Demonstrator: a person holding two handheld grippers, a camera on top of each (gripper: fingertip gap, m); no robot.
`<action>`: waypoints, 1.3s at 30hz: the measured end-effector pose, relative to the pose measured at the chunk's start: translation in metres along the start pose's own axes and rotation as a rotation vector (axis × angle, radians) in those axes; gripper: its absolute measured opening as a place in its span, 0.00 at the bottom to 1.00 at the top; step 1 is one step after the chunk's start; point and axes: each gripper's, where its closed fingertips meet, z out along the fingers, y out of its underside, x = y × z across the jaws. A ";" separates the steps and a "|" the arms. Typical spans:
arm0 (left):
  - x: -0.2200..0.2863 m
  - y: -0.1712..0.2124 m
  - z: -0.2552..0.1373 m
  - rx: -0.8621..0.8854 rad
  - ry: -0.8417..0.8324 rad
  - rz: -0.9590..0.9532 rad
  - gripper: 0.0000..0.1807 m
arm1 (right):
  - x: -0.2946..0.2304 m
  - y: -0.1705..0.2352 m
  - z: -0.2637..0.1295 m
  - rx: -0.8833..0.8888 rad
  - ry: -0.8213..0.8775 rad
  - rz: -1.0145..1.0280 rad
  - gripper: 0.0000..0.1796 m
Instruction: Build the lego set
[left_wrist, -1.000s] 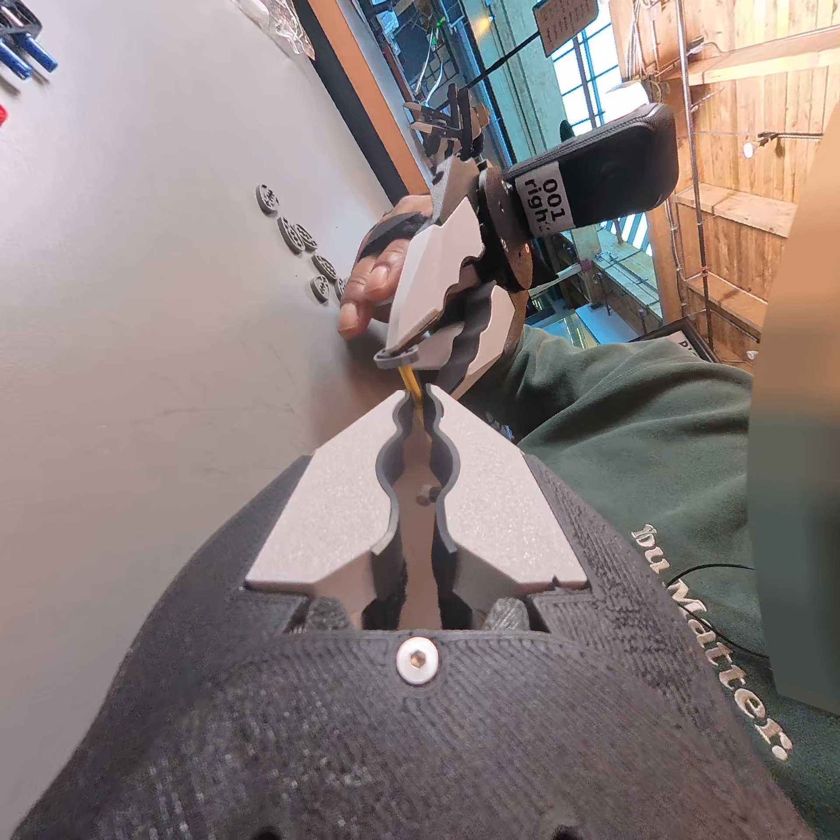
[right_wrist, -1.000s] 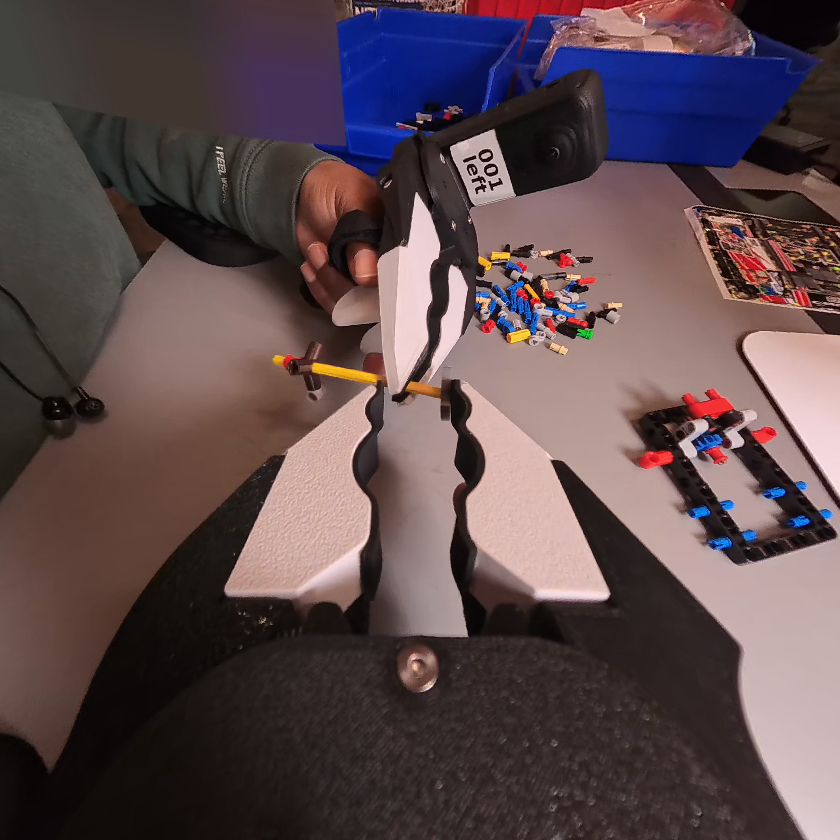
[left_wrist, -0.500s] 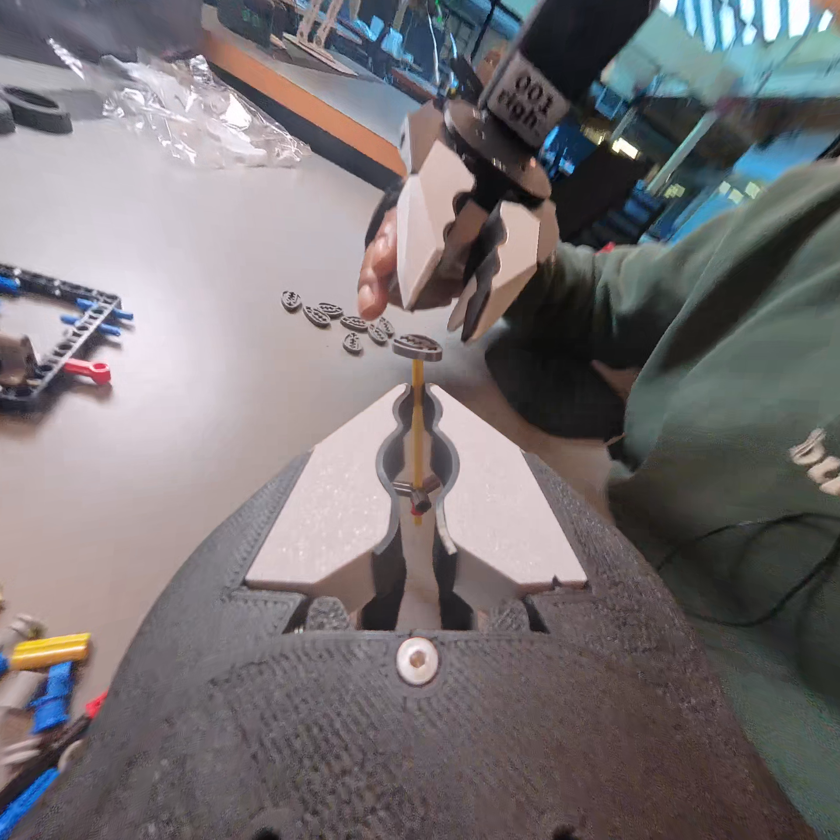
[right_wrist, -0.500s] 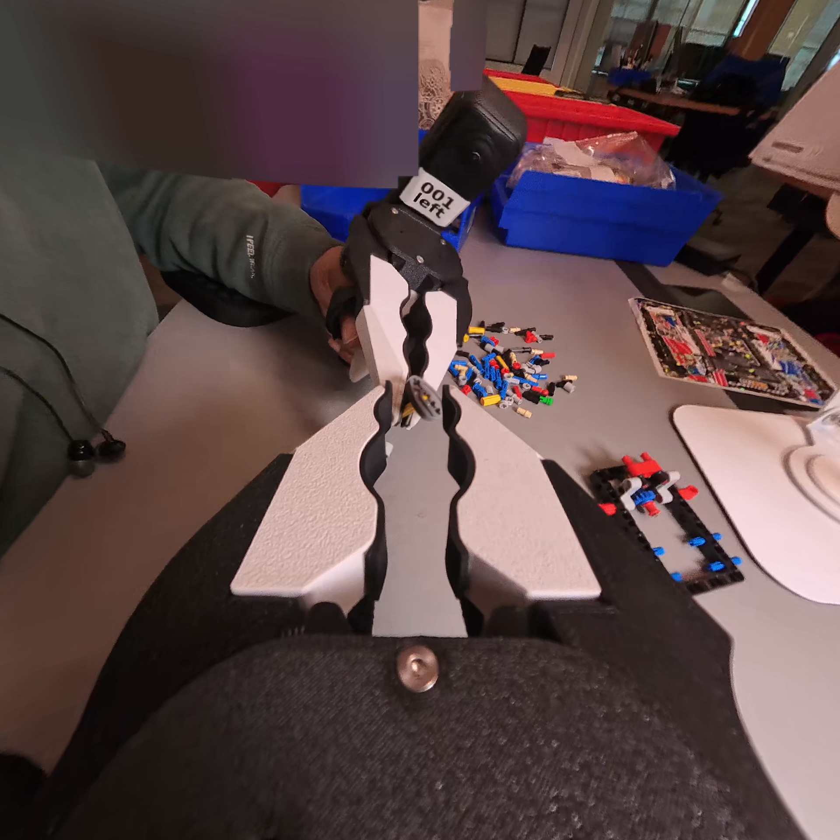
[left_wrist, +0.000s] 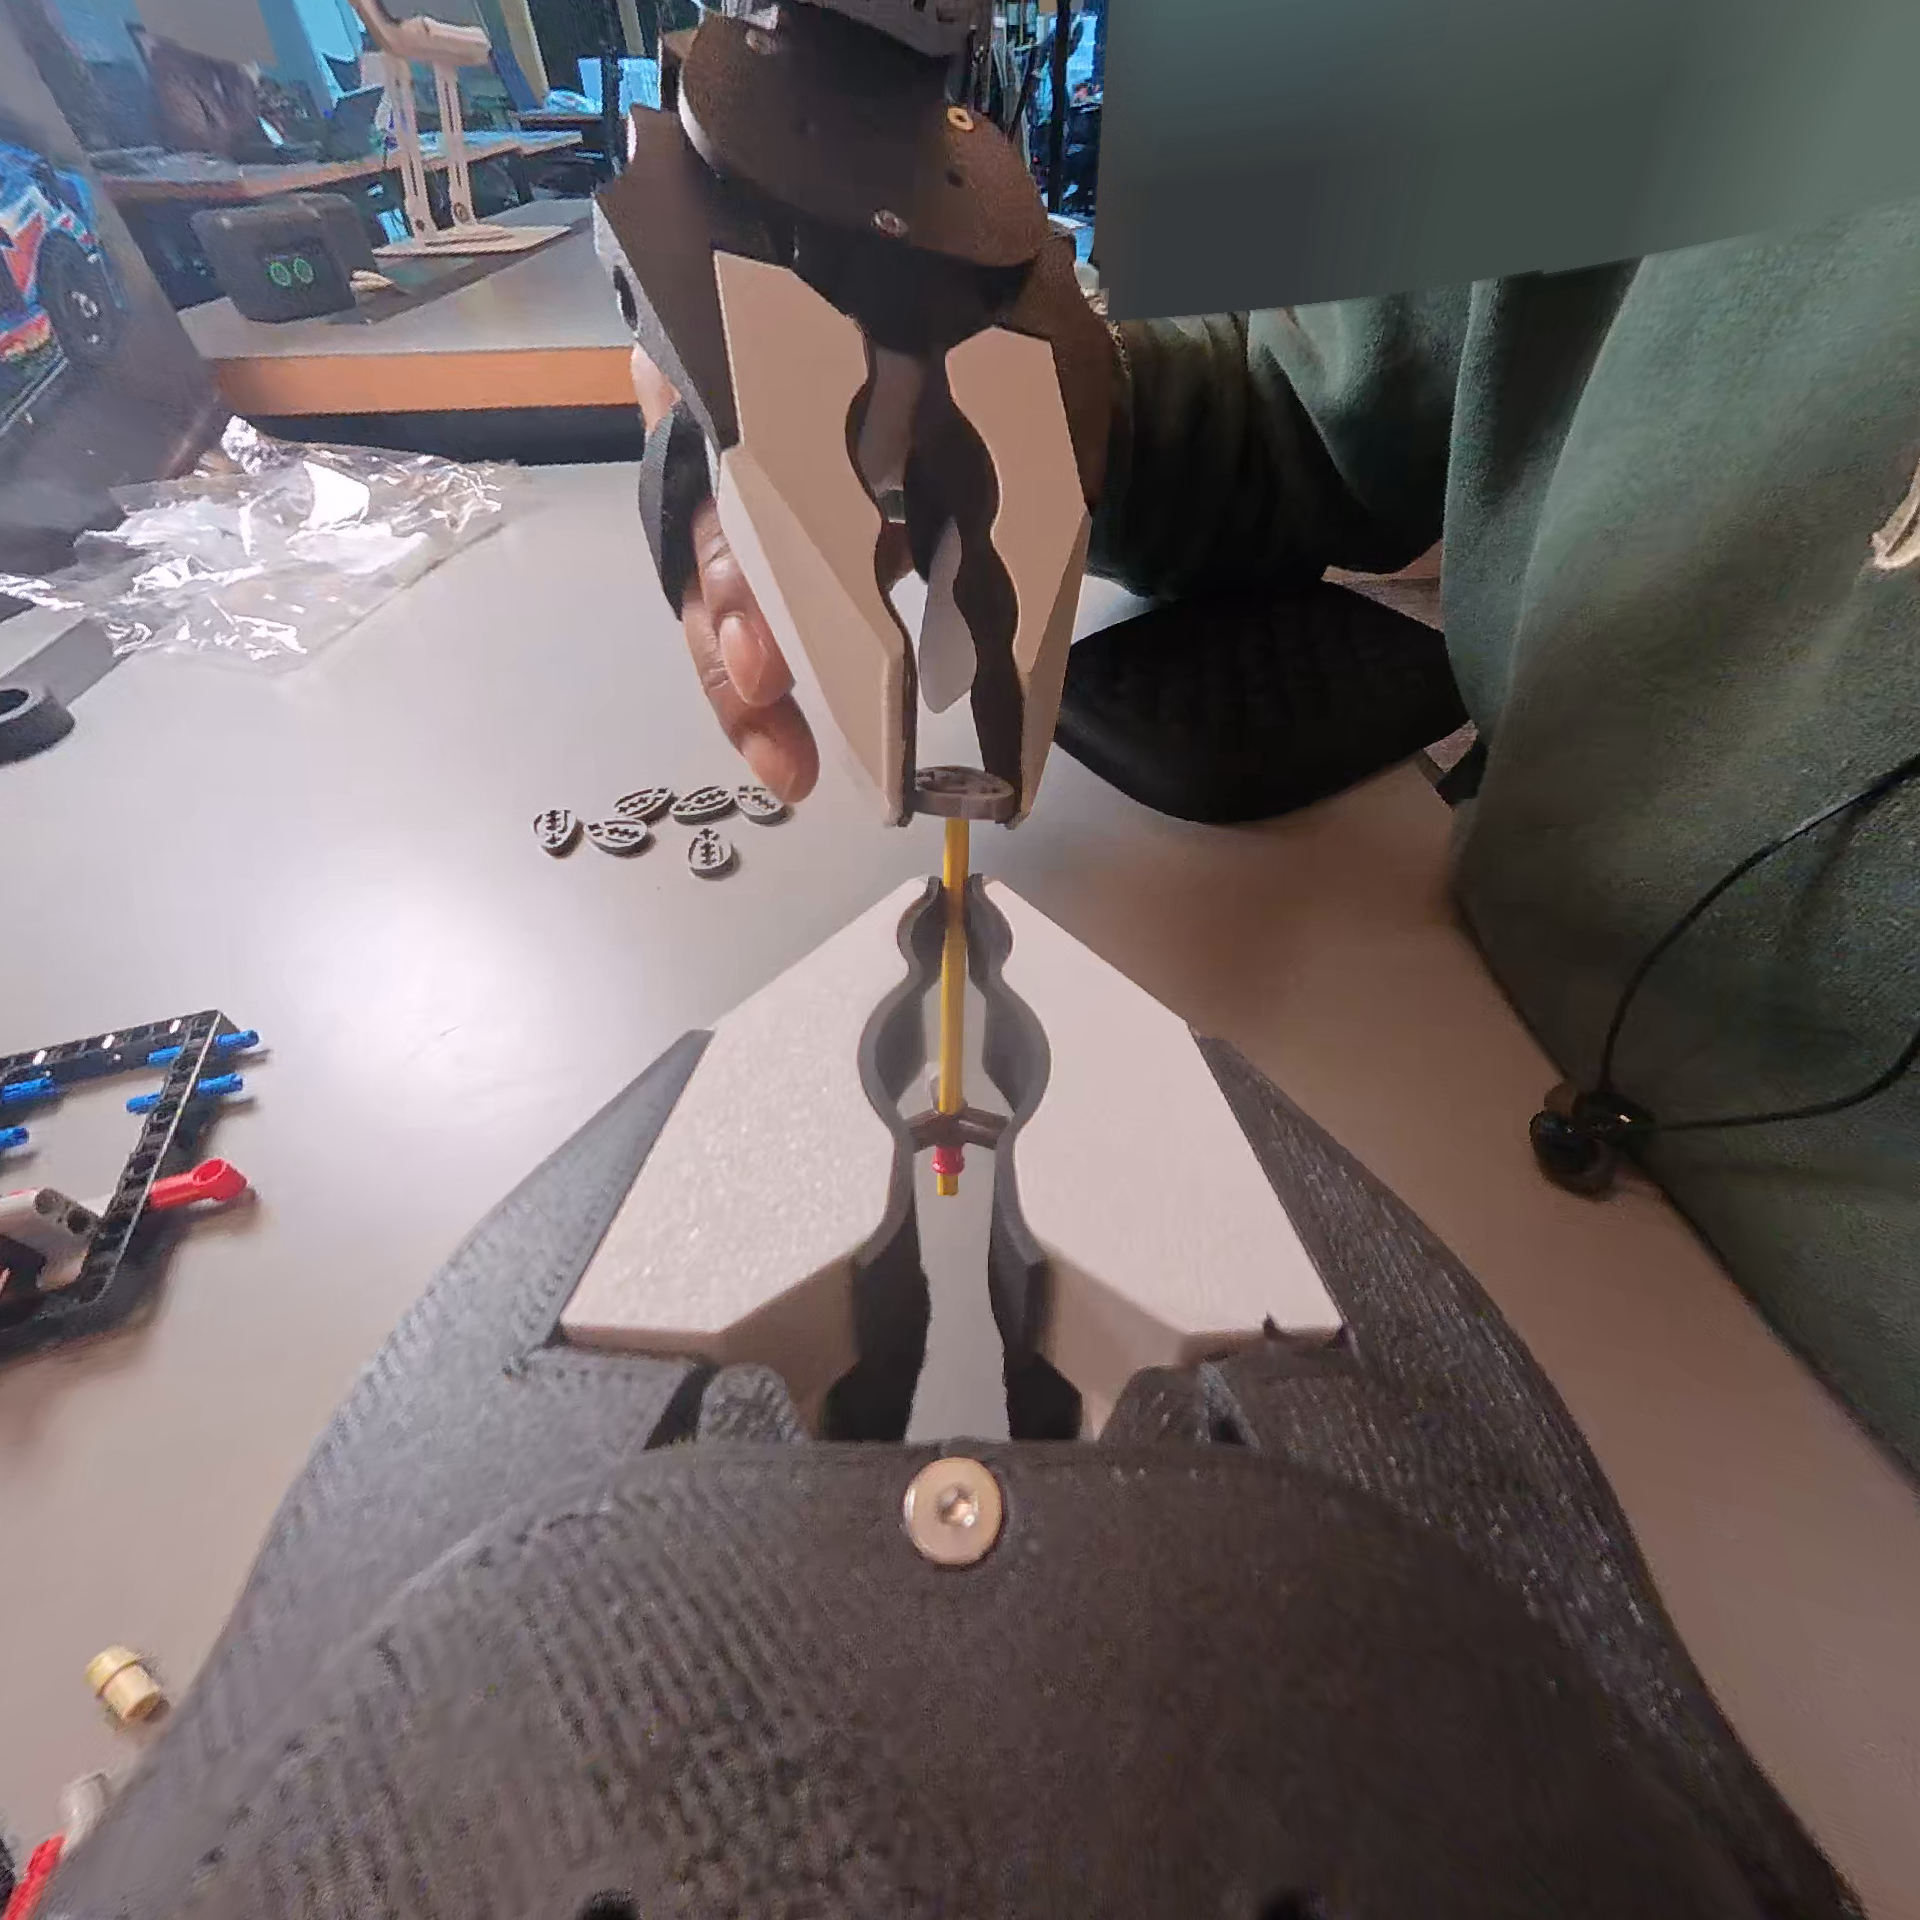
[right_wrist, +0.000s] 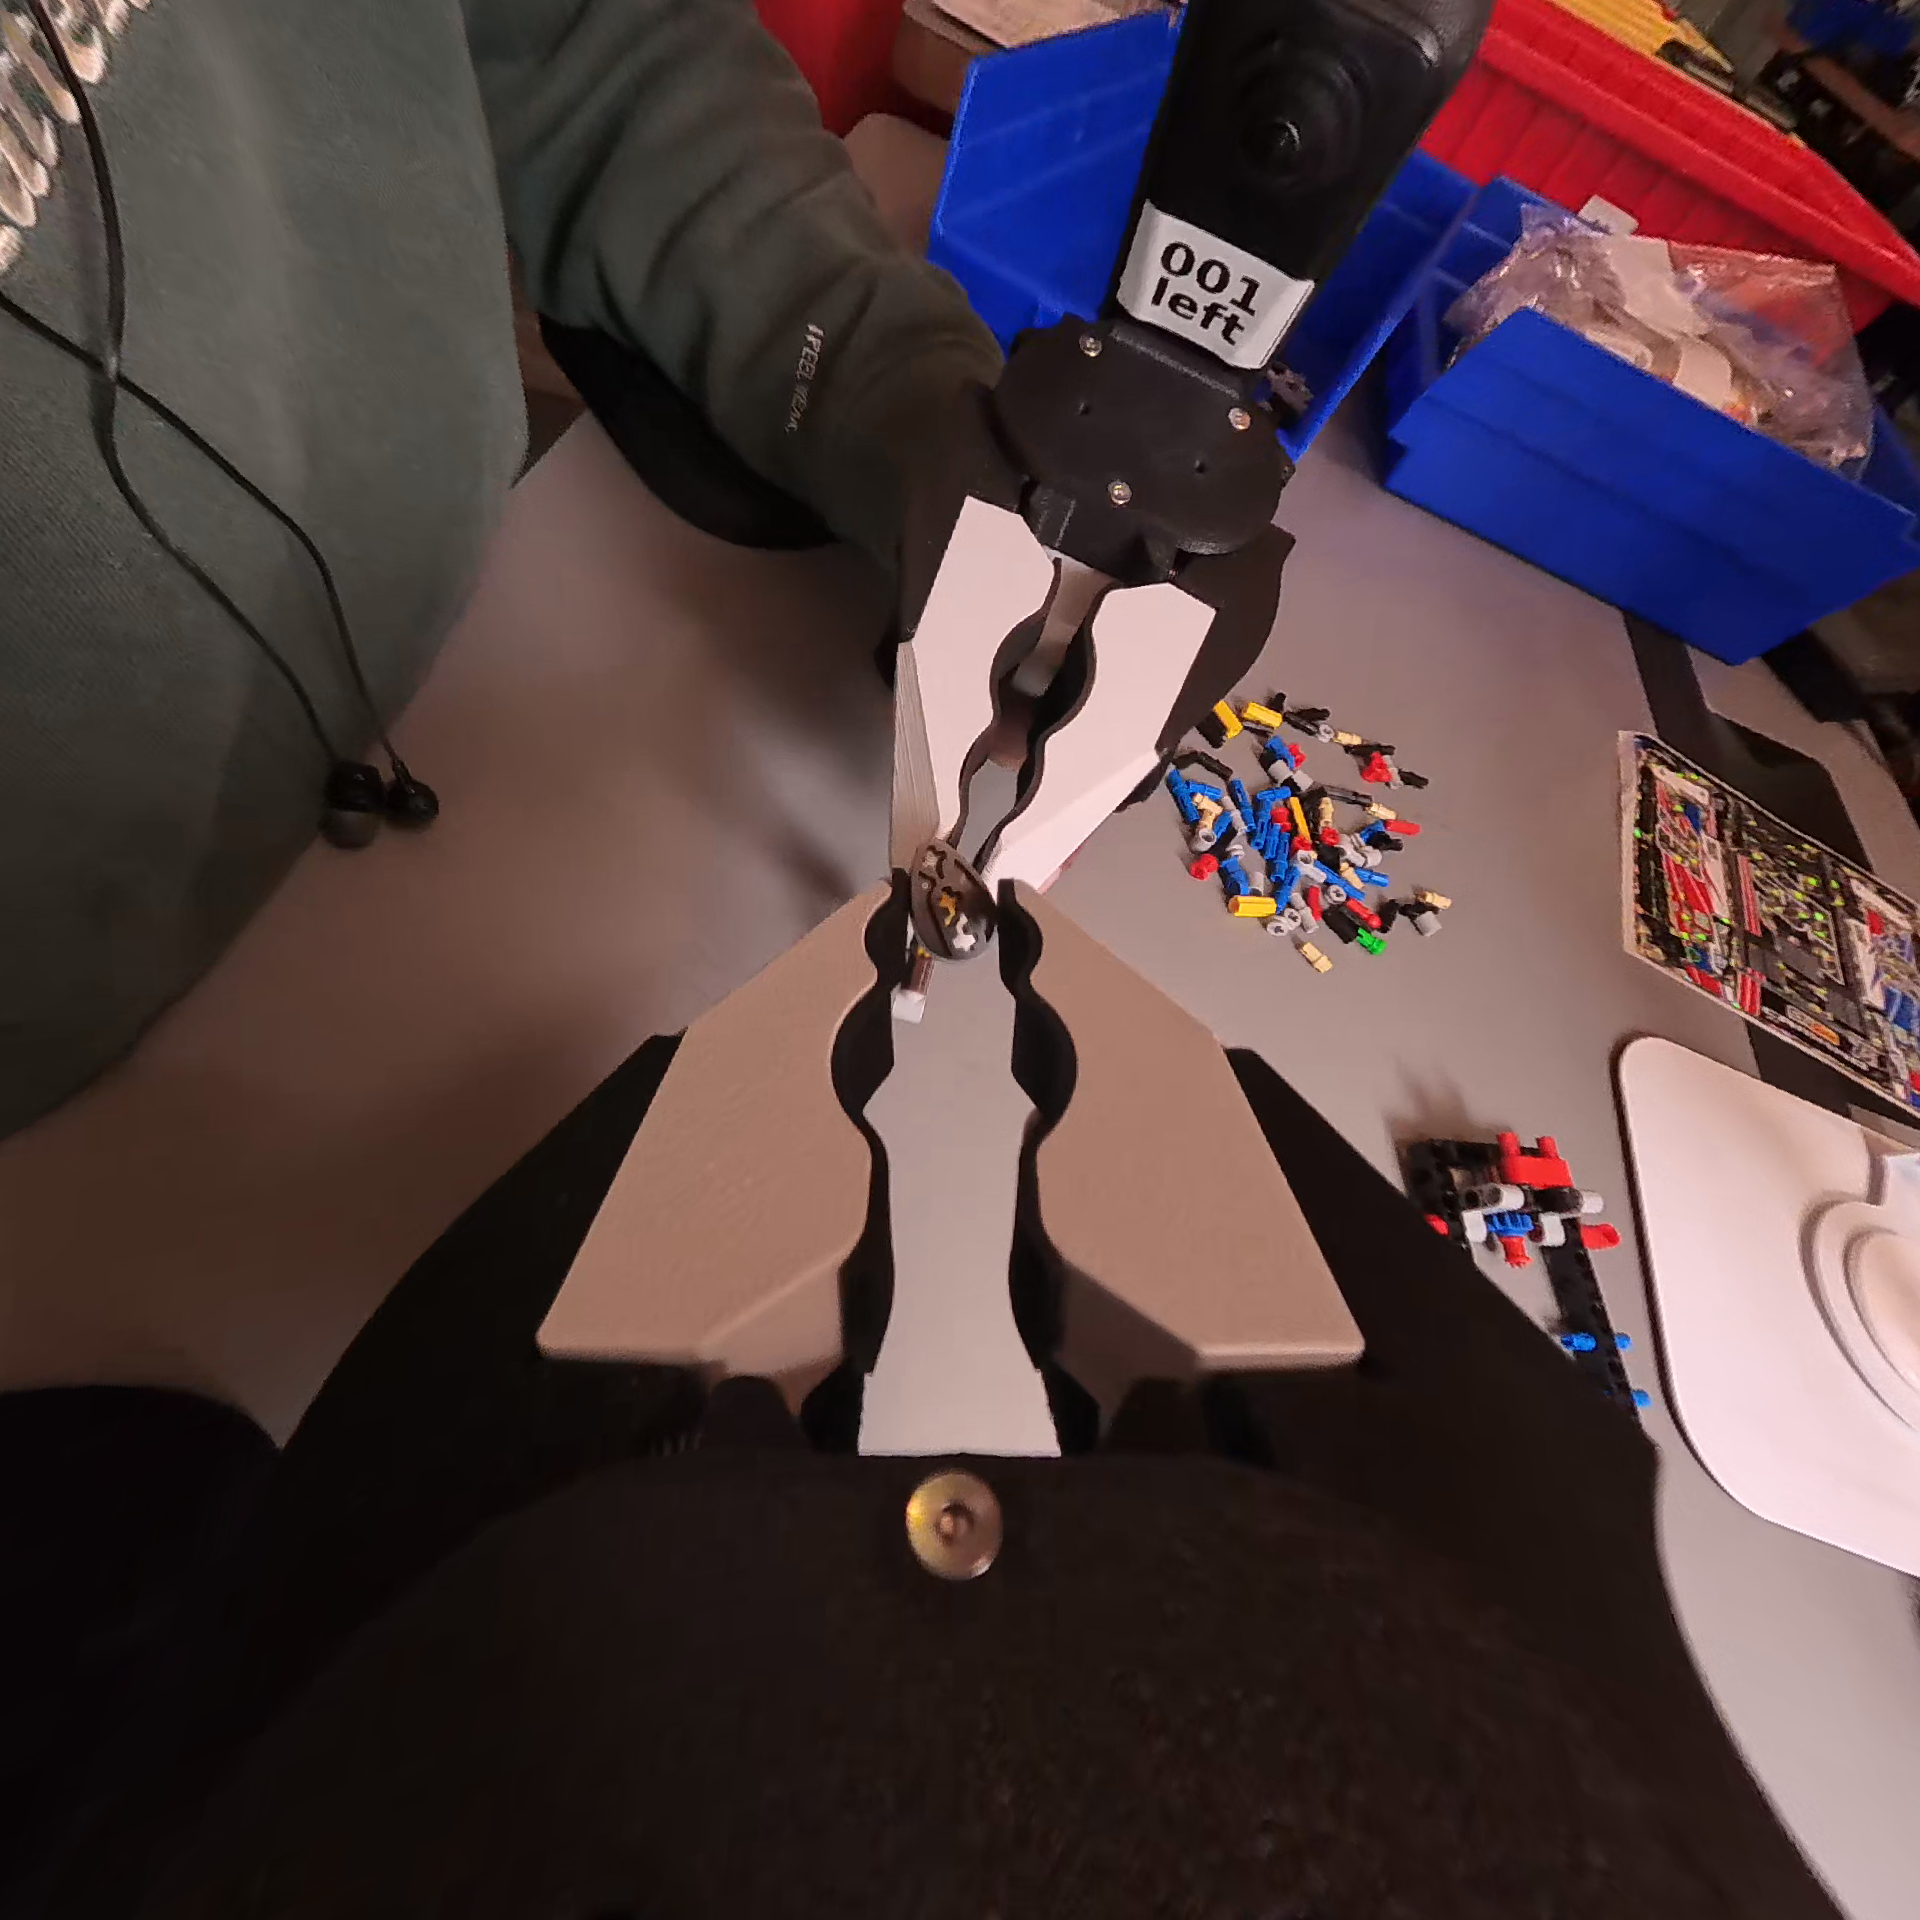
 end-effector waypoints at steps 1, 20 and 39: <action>0.001 -0.001 0.000 0.006 0.001 0.004 0.01 | -0.001 -0.002 0.000 0.003 0.002 -0.004 0.08; 0.002 -0.008 -0.005 -0.001 -0.023 0.015 0.00 | 0.003 -0.006 0.006 -0.075 0.116 -0.146 0.08; -0.004 0.016 0.001 -0.166 -0.018 0.031 0.01 | 0.000 0.013 0.010 -0.105 0.026 -0.025 0.13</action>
